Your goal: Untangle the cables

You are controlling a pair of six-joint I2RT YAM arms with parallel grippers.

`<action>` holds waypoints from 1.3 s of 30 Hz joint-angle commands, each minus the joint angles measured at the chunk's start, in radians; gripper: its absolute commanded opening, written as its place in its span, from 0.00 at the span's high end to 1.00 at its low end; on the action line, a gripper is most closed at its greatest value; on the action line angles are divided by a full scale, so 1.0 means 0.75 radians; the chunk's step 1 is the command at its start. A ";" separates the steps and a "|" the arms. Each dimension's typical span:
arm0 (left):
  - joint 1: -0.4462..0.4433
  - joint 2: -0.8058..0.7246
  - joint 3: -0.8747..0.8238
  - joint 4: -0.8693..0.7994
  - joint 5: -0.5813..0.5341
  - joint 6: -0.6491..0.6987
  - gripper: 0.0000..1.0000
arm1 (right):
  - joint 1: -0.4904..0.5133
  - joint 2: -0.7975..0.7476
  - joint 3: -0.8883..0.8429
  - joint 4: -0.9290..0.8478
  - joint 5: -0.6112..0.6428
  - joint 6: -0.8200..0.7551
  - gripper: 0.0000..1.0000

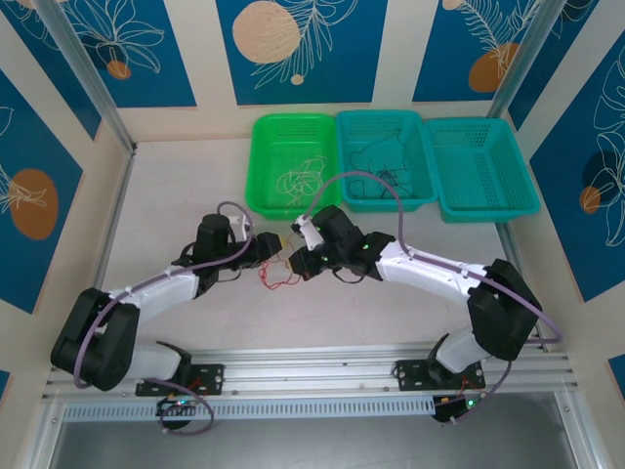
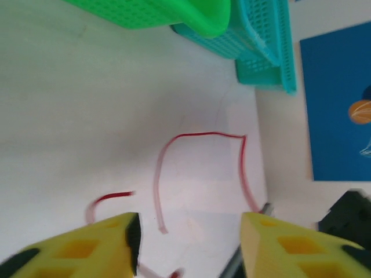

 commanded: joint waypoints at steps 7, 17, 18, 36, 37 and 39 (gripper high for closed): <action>0.021 -0.281 0.058 -0.277 -0.237 0.220 1.00 | -0.029 0.008 -0.142 0.072 0.227 0.170 0.86; 0.239 -0.404 0.122 -0.505 -0.270 0.334 1.00 | -0.366 -0.309 -0.534 -0.077 0.356 0.431 0.83; 0.244 -0.405 0.129 -0.519 -0.274 0.343 1.00 | -0.383 -0.332 -0.539 -0.112 0.383 0.435 0.83; 0.406 -0.552 0.110 -0.633 -0.317 0.415 1.00 | -0.725 -0.630 -0.603 -0.507 0.595 0.786 0.69; 0.407 -0.551 0.103 -0.597 -0.270 0.402 1.00 | -0.710 -0.650 -0.603 -0.436 0.511 0.703 0.59; 0.408 -0.532 0.104 -0.553 -0.192 0.384 1.00 | -0.635 -0.670 -0.565 -0.400 0.478 0.604 0.37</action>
